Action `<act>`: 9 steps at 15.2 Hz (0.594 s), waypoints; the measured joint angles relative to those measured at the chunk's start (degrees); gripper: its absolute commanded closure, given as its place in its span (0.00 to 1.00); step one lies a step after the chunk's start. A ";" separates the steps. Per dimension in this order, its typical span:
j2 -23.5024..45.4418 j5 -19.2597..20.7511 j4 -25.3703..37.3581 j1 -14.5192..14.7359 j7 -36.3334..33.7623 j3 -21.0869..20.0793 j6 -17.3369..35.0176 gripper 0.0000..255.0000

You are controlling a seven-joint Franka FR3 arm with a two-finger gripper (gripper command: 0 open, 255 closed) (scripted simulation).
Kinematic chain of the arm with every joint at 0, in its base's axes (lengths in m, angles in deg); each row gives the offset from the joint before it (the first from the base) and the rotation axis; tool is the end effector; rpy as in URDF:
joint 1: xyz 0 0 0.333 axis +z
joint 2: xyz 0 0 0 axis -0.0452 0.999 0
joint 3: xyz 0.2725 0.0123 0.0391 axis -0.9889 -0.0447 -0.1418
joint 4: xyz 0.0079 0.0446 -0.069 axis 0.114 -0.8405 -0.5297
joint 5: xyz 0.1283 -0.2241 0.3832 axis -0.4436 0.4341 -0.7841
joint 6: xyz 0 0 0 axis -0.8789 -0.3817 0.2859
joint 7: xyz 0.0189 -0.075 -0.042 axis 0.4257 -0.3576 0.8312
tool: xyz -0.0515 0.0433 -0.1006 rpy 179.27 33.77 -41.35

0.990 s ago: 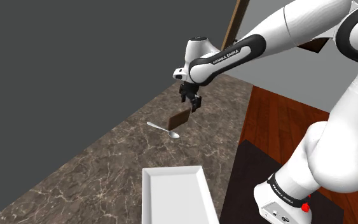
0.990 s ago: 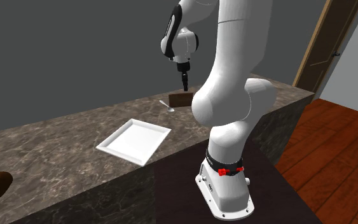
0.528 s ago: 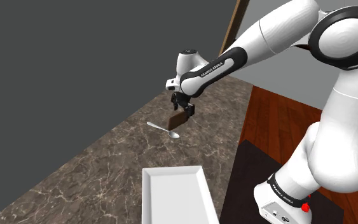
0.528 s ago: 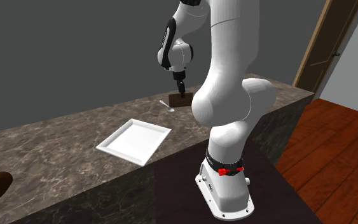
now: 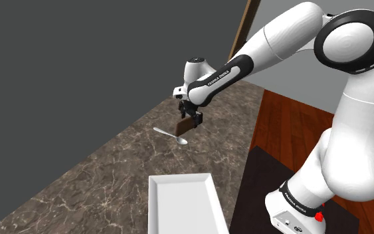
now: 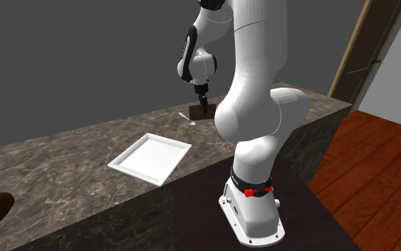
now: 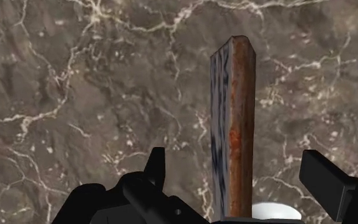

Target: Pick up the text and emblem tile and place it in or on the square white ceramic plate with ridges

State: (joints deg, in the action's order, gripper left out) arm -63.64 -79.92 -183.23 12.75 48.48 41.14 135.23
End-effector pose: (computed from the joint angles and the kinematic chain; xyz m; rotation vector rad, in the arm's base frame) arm 0.5807 0.0604 0.1296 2.1728 2.1752 -0.1655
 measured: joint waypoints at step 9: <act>-0.08 0.01 0.04 -0.02 0.04 0.02 -0.03 1.00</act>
State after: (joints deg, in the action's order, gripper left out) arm -63.72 -79.91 -183.18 12.73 48.52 41.16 135.20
